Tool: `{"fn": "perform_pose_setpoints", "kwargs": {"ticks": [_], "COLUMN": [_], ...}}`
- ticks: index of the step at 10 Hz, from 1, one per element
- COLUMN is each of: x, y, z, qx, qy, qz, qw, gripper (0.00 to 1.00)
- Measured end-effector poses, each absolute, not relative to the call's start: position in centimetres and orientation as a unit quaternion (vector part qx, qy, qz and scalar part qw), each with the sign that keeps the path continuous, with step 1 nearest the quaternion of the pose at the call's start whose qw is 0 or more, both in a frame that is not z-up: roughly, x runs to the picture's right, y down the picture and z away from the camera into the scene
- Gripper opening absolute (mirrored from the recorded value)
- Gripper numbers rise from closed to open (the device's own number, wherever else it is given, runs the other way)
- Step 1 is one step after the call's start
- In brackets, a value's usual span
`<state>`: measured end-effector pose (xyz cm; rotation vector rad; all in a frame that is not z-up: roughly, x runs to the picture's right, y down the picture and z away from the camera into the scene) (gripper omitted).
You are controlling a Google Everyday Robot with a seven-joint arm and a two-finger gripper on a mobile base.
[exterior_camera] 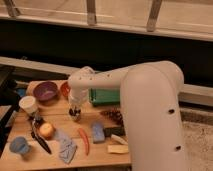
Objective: Place fork in metal cup
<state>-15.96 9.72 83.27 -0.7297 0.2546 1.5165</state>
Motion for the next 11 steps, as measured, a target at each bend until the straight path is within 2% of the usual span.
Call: {"fn": "perform_pose_setpoints", "kwargs": {"ticks": [5, 6, 11], "x": [-16.3, -16.4, -16.3], "y": [7.5, 7.8, 8.7], "z": [81.9, 82.0, 81.8], "qx": [-0.309, -0.313, -0.32], "qy": [0.097, 0.098, 0.103], "qz": [0.666, 0.665, 0.665], "qw": [0.672, 0.671, 0.667], "gripper": [0.76, 0.8, 0.8]}}
